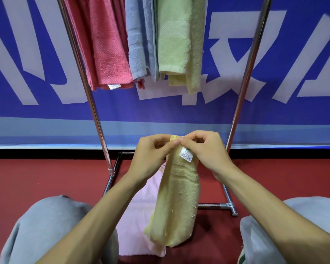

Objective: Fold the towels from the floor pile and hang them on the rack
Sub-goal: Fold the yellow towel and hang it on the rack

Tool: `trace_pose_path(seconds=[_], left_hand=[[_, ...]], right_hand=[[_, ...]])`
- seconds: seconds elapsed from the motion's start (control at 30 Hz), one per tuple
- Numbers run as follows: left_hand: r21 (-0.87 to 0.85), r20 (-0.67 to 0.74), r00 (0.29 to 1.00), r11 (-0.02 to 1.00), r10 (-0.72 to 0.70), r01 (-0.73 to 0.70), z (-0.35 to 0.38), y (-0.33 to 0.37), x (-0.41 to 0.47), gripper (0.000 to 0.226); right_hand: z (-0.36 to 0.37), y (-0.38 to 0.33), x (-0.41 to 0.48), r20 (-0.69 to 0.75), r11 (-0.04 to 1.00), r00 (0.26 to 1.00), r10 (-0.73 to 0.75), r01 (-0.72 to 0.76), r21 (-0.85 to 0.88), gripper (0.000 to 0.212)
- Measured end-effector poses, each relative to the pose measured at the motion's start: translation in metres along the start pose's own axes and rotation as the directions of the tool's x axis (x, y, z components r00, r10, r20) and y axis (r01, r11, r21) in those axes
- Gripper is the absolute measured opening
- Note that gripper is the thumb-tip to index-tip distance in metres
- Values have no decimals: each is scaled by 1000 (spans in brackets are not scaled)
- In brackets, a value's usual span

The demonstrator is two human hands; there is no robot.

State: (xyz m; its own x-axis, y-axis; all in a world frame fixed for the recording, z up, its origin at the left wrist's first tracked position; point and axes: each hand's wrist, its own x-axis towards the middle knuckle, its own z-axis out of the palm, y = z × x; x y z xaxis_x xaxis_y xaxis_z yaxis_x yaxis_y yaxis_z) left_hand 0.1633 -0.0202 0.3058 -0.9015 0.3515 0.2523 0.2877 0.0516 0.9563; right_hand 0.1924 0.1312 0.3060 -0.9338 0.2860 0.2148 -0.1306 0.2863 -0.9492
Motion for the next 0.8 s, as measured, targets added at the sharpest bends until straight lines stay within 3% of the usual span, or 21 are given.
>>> trace_pose_path(seconds=[0.27,0.47,0.6,0.73,0.8], left_hand=[[256,-90,989,963,115,-89,-7,-12,7,25],[183,-208,970,979,124,-85,-9,-11,8,20],[190,-88,979,968,186,-167,-11,-1,7,25],[-25,107,976,982,189,-187,-12,10,1,20],[-57,132,972,980,197,-191,-16,11,3,19]], right_hand=[[-3,5,5,155,993,987,-47,64,-103,12],[-5,6,8,232,987,971,-64,96,-132,13],[-9,6,9,330,963,941,-75,155,-222,33],[-17,1,9,512,949,854,-93,231,-213,15],[-18,1,9,560,932,824,-89,268,-246,13]])
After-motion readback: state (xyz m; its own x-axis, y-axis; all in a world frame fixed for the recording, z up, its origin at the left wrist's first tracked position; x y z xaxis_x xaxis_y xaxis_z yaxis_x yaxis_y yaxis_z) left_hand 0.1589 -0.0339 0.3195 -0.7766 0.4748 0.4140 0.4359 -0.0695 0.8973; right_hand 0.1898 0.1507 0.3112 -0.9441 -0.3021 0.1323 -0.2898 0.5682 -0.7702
